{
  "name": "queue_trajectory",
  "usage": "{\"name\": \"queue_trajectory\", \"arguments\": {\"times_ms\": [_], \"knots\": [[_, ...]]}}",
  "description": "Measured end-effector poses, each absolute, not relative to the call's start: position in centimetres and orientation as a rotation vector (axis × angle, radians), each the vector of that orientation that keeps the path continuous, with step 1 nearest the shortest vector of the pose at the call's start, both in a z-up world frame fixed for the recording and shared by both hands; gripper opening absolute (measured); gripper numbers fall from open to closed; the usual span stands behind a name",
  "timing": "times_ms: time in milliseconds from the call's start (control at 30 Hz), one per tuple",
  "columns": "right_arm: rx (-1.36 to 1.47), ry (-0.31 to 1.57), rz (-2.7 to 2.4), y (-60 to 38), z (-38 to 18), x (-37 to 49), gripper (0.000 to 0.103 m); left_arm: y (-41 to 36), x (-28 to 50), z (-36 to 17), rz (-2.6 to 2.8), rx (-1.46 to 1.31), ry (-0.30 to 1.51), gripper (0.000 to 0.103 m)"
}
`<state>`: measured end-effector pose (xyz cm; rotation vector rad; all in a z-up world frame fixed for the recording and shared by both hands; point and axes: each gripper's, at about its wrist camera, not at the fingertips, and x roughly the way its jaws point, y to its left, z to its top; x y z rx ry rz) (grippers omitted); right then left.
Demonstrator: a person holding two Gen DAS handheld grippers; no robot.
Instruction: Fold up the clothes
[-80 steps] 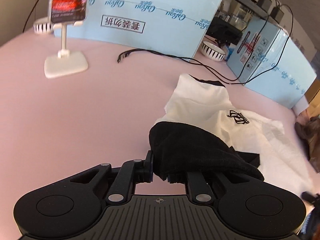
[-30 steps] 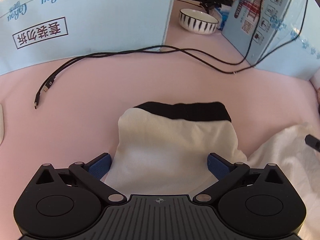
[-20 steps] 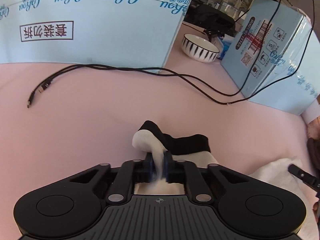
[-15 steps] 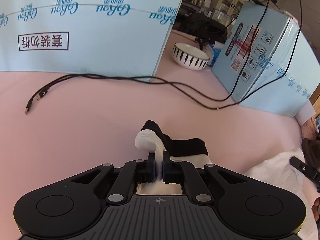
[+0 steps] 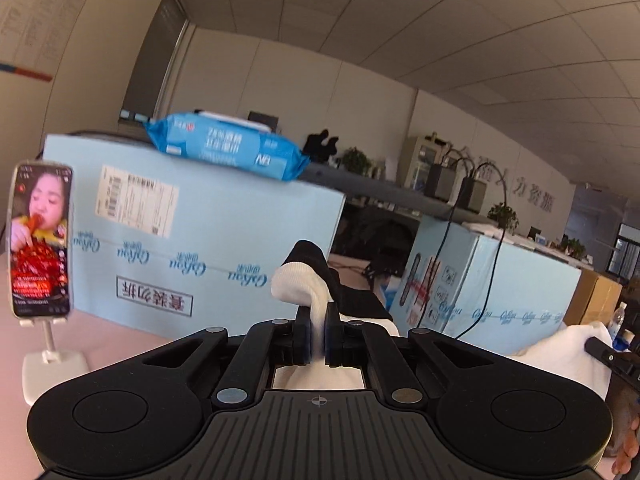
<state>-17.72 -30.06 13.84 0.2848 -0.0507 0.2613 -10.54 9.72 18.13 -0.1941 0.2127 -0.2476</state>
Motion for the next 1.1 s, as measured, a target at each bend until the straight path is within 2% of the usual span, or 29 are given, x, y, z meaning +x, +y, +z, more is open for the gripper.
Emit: {"name": "queue_trajectory", "arguments": {"times_ms": [400,533,633,733,933,1033,1100], "knots": [[0.149,-0.482,0.265,-28.6,21.6,-31.4,0.004,11.1,-21.4,25.6,-0.318,-0.18,-0.13,0.005],[0.109,-0.555,0.253,-27.9,23.3,-33.4,0.004,11.3,-23.5,27.3,-0.326,-0.17,-0.23,0.005],[0.138,-0.464,0.218,-27.7,23.9,-31.4,0.004,11.2,-22.7,27.4,-0.32,-0.152,-0.252,0.005],[0.162,-0.353,0.197,-28.0,23.4,-27.0,0.004,9.9,-19.4,26.5,-0.276,-0.102,-0.201,0.005],[0.165,-0.107,0.105,-28.2,19.8,-12.9,0.004,6.6,-5.6,23.2,-0.126,-0.028,0.045,0.005],[0.128,0.024,0.055,-27.9,17.1,-5.7,0.004,5.0,2.0,19.5,-0.075,-0.012,0.214,0.006],[0.072,0.117,0.04,-26.9,15.1,-2.1,0.006,4.0,6.8,17.0,-0.042,0.0,0.323,0.011]]}}
